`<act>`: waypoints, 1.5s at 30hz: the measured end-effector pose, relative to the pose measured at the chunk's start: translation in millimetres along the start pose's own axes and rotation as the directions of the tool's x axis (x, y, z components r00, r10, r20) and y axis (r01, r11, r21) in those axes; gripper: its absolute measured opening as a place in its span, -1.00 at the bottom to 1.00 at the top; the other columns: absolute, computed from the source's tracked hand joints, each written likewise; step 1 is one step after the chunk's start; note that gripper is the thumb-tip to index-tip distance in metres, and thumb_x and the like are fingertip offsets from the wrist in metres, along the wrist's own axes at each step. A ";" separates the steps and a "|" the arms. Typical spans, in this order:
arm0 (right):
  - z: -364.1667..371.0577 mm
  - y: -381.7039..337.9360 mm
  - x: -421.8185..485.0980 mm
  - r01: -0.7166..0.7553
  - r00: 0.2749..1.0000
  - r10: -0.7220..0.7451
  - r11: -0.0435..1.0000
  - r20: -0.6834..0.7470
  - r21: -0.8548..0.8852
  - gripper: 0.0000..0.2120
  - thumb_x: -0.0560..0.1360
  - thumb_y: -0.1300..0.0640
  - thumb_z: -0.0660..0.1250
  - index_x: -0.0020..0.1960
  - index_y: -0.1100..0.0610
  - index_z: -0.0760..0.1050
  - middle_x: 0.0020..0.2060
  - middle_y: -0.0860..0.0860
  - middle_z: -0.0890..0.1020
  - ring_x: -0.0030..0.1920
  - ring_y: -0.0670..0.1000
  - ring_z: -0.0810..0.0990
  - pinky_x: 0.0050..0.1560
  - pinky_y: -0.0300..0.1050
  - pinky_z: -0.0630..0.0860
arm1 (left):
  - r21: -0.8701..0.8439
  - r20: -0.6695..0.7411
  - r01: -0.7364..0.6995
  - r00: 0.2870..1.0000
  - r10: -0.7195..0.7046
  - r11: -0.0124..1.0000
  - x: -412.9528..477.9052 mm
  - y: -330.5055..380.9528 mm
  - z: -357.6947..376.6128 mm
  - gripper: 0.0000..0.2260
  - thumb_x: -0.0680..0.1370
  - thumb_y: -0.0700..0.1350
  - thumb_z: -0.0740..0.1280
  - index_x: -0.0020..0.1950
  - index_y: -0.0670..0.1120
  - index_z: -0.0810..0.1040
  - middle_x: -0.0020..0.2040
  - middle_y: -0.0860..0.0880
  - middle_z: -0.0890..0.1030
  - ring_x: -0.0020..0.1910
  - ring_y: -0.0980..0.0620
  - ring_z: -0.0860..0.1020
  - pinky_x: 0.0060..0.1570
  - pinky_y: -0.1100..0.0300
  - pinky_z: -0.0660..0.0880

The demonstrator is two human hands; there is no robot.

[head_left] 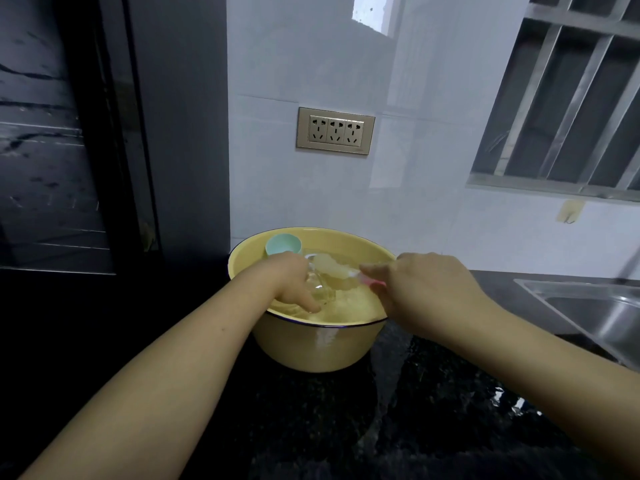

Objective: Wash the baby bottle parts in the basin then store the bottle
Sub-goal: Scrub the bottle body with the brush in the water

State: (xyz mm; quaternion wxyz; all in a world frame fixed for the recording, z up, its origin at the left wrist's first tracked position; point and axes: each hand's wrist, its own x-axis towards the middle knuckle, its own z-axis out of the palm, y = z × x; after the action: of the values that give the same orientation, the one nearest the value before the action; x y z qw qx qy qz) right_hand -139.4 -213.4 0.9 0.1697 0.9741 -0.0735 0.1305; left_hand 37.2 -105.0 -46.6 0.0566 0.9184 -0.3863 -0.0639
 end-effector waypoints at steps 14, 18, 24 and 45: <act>8.3 -30.8 48.2 -0.035 0.991 0.060 0.980 0.120 -0.195 -0.87 0.53 0.26 0.16 -0.12 0.14 0.47 -0.34 -0.01 0.39 -0.25 0.12 0.52 -0.32 -0.17 0.42 | 0.047 -0.177 -0.040 0.983 0.048 0.998 -5.4 2.1 -5.0 -0.65 0.27 0.13 0.44 -0.15 -0.07 0.48 -0.25 0.02 0.52 -0.26 0.01 0.47 -0.39 0.20 0.32; 8.6 -35.3 63.9 -0.037 0.984 0.072 0.976 0.160 -0.215 -0.81 0.49 0.32 0.16 -0.29 0.16 0.31 -0.37 0.01 0.39 -0.21 0.13 0.53 -0.38 -0.19 0.35 | 0.076 -0.224 -0.097 0.968 0.112 0.992 -7.1 5.3 -4.7 -0.62 0.27 0.14 0.44 -0.11 -0.05 0.41 -0.22 0.03 0.49 -0.15 -0.02 0.42 -0.29 0.15 0.34; 17.1 -20.2 68.2 -0.048 0.988 0.063 0.993 0.144 -0.103 -0.74 0.58 0.15 0.14 0.17 0.05 0.53 0.03 0.02 0.61 0.02 0.09 0.60 -0.18 -0.15 0.37 | 0.122 -0.201 -0.124 0.968 0.147 0.985 -8.3 6.0 -4.2 -0.61 0.27 0.13 0.44 -0.06 -0.09 0.50 -0.17 0.01 0.59 -0.17 -0.01 0.47 -0.30 0.18 0.33; 38.7 43.3 -17.3 0.136 0.971 -0.144 0.989 -0.193 -0.052 -0.28 0.17 0.17 0.63 0.28 -0.11 0.52 -0.51 0.01 0.36 -0.68 0.10 0.32 -0.53 -0.31 -0.07 | -0.521 -0.071 0.036 0.994 -0.085 0.853 -3.7 -3.1 -9.0 -0.62 0.32 0.22 0.44 -0.25 -0.10 0.59 -0.32 0.04 0.54 -0.30 0.10 0.48 -0.27 0.24 0.37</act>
State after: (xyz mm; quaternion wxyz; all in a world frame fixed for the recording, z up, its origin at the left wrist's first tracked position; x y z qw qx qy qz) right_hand -155.2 -265.5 -25.6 0.2037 0.9557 0.0100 0.2123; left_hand 38.2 -99.7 -38.0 0.3174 0.8829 -0.3225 -0.1255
